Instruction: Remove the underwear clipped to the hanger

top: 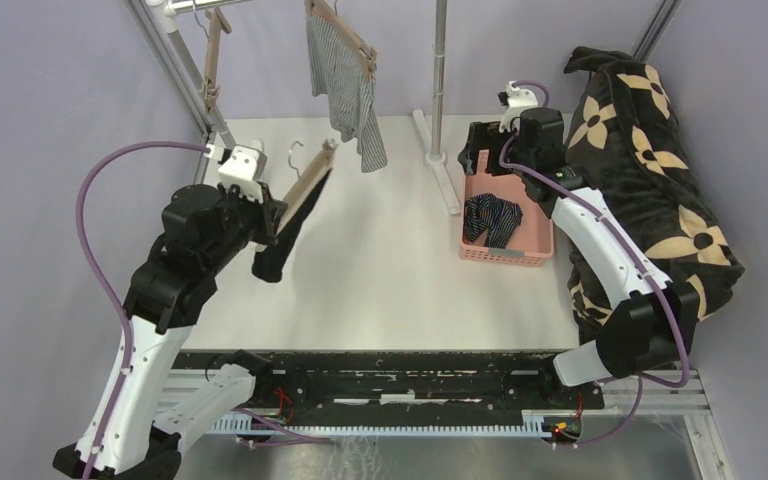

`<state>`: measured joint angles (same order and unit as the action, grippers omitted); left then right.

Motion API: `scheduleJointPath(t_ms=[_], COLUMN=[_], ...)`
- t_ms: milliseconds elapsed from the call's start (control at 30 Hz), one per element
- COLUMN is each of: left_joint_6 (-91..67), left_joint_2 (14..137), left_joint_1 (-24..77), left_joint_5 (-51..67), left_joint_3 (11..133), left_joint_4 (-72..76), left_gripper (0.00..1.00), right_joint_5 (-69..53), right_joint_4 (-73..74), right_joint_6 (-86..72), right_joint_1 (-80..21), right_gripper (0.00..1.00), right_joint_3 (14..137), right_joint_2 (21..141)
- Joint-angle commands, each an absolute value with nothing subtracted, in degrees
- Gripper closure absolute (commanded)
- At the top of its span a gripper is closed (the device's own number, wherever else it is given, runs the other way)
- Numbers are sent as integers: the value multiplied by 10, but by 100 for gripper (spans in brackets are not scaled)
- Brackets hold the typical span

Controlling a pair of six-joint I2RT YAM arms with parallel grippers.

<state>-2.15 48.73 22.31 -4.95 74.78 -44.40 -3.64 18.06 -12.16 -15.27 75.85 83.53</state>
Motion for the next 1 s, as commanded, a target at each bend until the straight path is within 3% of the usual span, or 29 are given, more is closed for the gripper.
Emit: scheduleJointPath(t_ms=[0, 200, 500, 733, 967], left_joint_6=[2, 6, 22, 2, -10], left_joint_2=[456, 440, 432, 463, 478], left_joint_1=[225, 225, 224, 219, 214], left_joint_5=[136, 274, 363, 410, 429], left_joint_3=[705, 667, 613, 613, 620], left_joint_4=[-372, -329, -245, -195, -181], left_gripper=[97, 97, 97, 97, 97], right_joint_5=[-157, -327, -577, -652, -683], right_joint_4=[153, 149, 157, 147, 223], right_joint_6=[-124, -101, -53, -58, 4], right_joint_1=[-153, -152, -152, -152, -152], right_gripper=[0, 0, 2, 11, 10], right_joint_3=[792, 802, 813, 815, 838], right_joint_2=[822, 813, 789, 799, 805])
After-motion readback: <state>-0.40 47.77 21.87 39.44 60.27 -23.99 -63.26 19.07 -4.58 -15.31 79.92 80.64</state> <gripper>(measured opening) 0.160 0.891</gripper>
